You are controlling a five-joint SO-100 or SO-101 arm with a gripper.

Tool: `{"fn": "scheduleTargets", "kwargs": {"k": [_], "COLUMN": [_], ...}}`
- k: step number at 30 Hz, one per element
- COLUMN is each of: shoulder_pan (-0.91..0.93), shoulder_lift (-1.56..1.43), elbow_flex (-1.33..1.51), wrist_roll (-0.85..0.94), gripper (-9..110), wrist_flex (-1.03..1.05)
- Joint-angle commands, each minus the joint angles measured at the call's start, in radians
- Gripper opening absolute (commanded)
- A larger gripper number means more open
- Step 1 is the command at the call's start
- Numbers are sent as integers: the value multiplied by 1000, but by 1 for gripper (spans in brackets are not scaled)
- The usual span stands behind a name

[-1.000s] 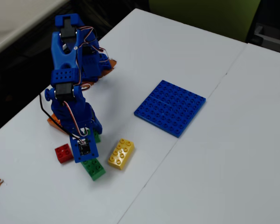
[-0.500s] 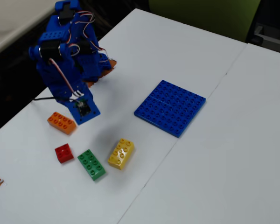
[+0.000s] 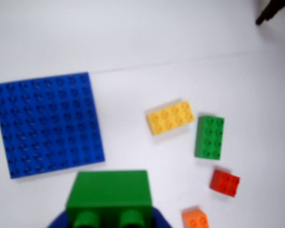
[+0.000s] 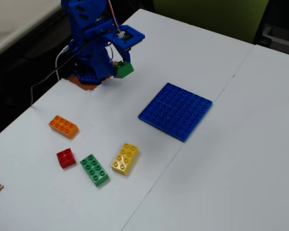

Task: Pick up the 2x2 green block and go up the 8x8 blue block.

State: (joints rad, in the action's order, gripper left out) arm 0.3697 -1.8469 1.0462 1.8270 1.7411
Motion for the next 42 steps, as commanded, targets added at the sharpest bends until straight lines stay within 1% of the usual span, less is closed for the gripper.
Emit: {"fn": "scheduleTargets", "kwargs": {"k": [1,5,8,11,13,15,22,26,29,32,37,42], "shoulder_pan": [-87,-192,-275,-390,-454,-482,-495,-466,-425,-393,-377,-350], "shoulder_lift": [-49,-49,-49,-37,2,71,310,400,434,459,499,571], "elbow_flex": [-104,-232,-281,-270,-244,-244,-244,-265,-265,-265,-282,-360], "wrist_roll": [-69,-167,-175,-233,-330,-333,-298,-255,-175,-118,-115,-120], "gripper": [7,7,7,7,7,7,7,7,7,7,7,7], "wrist_flex": [-2,-32,-72,-195,-311,-339,-314,-216,-110,-57,-52,-15]}}
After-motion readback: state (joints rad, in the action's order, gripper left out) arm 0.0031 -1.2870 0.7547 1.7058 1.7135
